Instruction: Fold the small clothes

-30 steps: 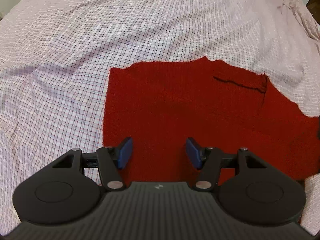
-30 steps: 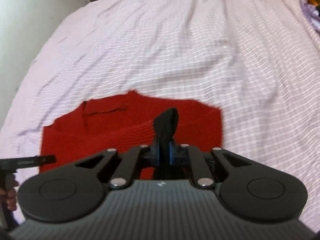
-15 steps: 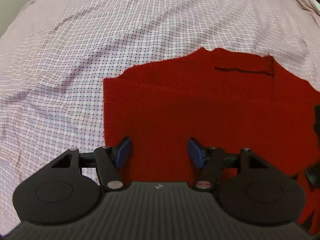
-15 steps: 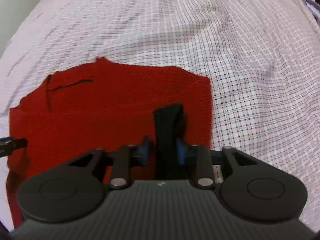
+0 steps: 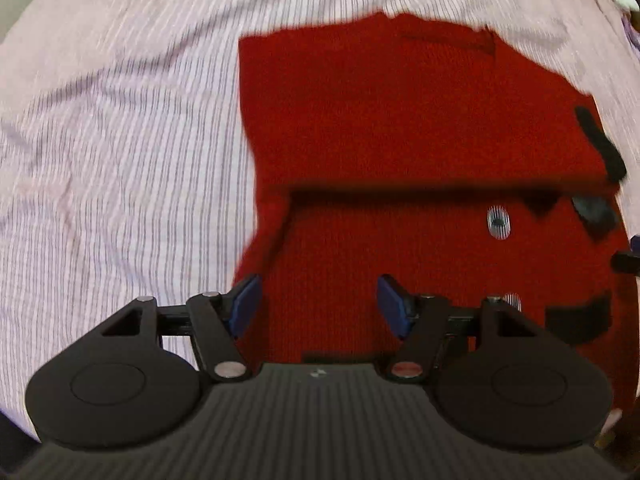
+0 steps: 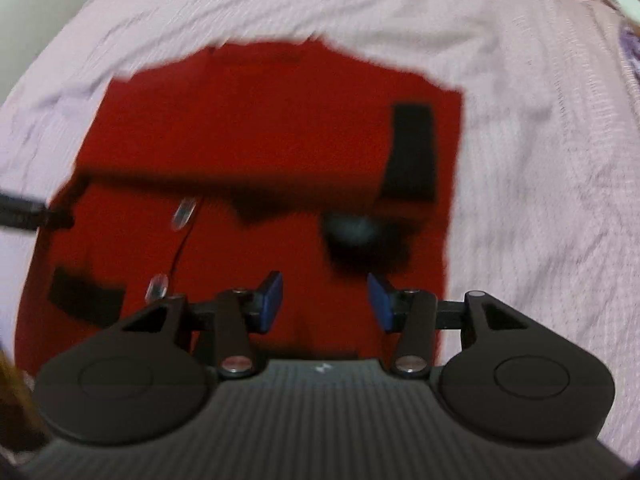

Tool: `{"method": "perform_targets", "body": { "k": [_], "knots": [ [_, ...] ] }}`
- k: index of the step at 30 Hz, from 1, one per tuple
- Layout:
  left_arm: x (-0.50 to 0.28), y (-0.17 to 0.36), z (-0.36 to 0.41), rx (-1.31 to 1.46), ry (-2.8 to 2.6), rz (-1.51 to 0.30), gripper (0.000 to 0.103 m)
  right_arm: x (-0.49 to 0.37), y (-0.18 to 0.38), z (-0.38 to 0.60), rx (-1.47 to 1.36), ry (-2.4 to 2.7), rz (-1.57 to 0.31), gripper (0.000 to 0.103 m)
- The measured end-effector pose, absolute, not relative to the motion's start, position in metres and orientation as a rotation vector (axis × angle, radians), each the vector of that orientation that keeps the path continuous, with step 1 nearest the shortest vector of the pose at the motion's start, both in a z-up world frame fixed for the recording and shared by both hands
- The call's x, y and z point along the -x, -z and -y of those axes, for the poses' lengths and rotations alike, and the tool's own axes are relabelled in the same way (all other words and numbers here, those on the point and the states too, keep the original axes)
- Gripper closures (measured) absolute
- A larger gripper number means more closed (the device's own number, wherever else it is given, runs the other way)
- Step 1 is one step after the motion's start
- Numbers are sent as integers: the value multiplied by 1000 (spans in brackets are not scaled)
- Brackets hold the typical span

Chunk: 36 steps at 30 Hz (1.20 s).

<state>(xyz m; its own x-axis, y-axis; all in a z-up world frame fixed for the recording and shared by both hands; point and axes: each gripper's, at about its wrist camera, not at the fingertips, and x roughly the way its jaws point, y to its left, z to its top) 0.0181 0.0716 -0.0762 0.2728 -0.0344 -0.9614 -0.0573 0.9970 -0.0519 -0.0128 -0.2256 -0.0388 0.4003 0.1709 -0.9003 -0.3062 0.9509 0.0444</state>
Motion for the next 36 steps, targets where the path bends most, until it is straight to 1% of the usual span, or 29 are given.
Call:
{"method": "perform_targets", "body": {
  "k": [6,12,16,20,22,25,26,27,28,29,31,32,33,36],
  "knots": [
    [27,82,-74,62,9,-1357,33,63,55,215,114,-297,-1189,54],
    [55,93,-89,36,-47,-1384,32,98,68,201,242,-320,-1206,54],
    [69,104,-102,77,-54,-1426,31,104,73,197,230,-312,-1216,54],
    [84,116,-107,198,9,-1494,30,107,72,189,228,-313,-1203,54],
    [92,121,-105,199,11,-1496,28,109,72,185,235,-324,-1195,54],
    [98,122,-102,205,42,-1489,28,110,72,183,241,-336,-1187,54],
    [98,121,-102,213,51,-1485,32,110,72,182,240,-335,-1184,54],
    [100,120,-102,219,62,-1480,41,110,73,182,237,-333,-1182,54],
    [102,119,-100,217,79,-1477,44,110,72,181,236,-330,-1175,54],
    [100,116,-94,203,92,-1478,50,111,71,181,233,-329,-1166,54],
    [102,112,-89,191,130,-1478,65,112,67,180,226,-331,-1143,54],
    [100,109,-88,218,149,-1481,75,113,65,179,226,-332,-1134,54],
    [98,105,-91,260,163,-1479,80,113,63,178,226,-335,-1124,54],
    [86,86,-95,411,217,-1434,89,115,58,178,231,-351,-1100,54]
  ]
}}
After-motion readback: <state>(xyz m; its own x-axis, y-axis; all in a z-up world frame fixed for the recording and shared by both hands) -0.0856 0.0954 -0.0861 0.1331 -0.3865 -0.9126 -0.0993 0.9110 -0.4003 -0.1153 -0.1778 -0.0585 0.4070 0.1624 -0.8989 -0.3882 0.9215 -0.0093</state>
